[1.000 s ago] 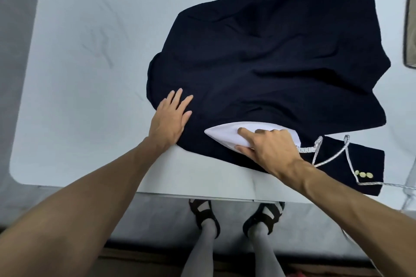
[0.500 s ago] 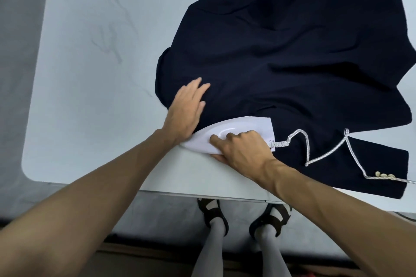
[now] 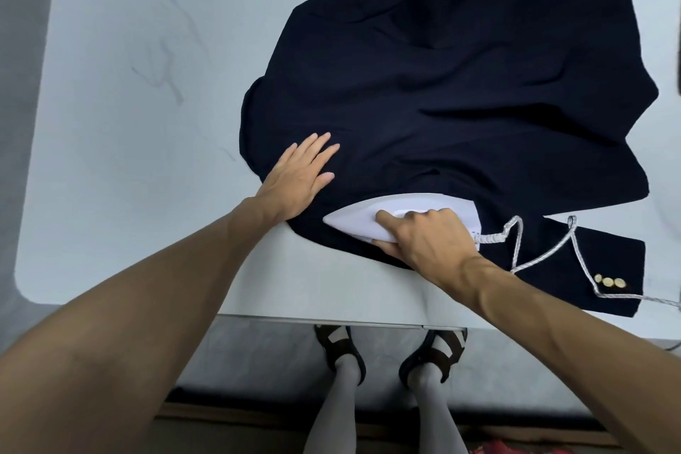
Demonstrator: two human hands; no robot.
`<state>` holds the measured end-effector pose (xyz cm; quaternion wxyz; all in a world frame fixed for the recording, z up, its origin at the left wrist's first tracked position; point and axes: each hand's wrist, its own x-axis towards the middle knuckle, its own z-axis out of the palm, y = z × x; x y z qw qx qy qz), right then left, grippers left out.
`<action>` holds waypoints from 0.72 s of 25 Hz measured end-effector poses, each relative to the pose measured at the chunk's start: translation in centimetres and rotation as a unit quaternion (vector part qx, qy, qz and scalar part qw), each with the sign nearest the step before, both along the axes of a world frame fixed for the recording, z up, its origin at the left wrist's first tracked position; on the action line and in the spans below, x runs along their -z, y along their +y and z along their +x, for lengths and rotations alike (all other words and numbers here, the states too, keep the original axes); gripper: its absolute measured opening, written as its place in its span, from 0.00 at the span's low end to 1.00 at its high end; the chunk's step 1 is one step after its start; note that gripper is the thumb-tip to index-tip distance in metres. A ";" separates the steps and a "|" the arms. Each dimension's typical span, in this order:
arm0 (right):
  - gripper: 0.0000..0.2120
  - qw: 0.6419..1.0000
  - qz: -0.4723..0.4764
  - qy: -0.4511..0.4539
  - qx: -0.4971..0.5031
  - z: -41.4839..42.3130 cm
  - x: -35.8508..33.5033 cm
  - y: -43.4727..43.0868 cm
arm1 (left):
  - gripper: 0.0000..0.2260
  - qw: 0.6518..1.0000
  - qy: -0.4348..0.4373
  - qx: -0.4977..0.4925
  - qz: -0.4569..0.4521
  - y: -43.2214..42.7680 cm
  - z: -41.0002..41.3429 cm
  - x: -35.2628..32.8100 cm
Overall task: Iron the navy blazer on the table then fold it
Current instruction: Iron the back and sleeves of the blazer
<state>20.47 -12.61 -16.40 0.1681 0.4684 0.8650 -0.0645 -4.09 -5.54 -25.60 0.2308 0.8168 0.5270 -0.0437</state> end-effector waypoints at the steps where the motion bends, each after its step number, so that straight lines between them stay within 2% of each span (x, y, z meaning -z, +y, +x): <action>1: 0.18 1.000 0.000 -0.008 0.005 0.8 0.1 -0.3 | 0.24 1.000 0.006 -0.001 -0.001 0.0 0.0 -0.1; 7: 0.19 0.994 -0.013 0.023 0.110 4.4 -1.6 -2.8 | 0.23 0.998 -0.027 -0.033 -0.041 0.1 0.6 -0.7; 9: 0.19 0.996 -0.025 0.030 0.077 3.4 -1.9 -2.9 | 0.23 0.992 -0.067 -0.052 -0.089 0.6 0.5 -1.1; 12: 0.19 0.996 -0.045 0.071 -0.034 -0.6 -1.1 -2.1 | 0.25 0.981 -0.115 -0.069 -0.141 1.1 0.2 -1.5; 15: 0.18 0.996 -0.046 0.045 -0.061 -3.8 -0.1 -1.6 | 0.24 0.986 -0.097 -0.065 -0.118 1.0 0.2 -1.2; 18: 0.17 0.998 -0.048 0.026 -0.031 -3.6 0.1 -2.0 | 0.23 0.989 -0.089 -0.060 -0.104 0.8 0.3 -0.9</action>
